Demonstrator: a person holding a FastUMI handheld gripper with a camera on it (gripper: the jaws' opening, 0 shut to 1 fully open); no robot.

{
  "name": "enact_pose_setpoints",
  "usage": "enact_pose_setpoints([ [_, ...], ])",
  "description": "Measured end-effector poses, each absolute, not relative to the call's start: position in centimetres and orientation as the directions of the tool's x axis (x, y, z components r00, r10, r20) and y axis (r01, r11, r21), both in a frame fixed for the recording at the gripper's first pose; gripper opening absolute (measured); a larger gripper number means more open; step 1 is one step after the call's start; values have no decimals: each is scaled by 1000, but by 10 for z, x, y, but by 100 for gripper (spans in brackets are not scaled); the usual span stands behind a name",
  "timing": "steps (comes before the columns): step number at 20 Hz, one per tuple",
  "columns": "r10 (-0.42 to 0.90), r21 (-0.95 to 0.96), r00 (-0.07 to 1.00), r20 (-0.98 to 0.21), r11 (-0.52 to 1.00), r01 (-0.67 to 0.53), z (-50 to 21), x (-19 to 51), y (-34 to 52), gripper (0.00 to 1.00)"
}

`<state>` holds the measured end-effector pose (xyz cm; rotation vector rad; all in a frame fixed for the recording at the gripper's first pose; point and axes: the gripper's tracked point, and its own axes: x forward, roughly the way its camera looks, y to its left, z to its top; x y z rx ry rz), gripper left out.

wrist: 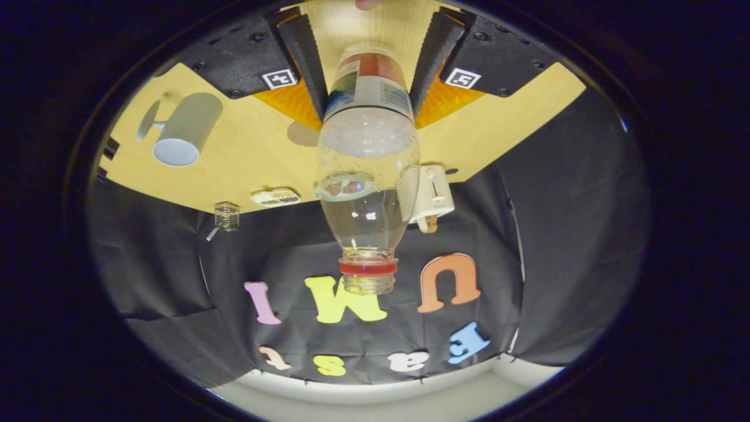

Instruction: Take the bottle from table, then pour the juice into the cup, finally place the bottle on the coaster

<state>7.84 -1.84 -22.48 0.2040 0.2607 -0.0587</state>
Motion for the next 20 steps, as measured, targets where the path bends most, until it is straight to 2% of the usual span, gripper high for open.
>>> enact_pose_setpoints([
  [5,-19,368,969,-247,923,112,-196,76,-28,76],
  [10,17,592,976,-216,797,117,-182,75,-39,76],
  [20,2,912,985,-173,377,159,-192,82,-78,75],
])
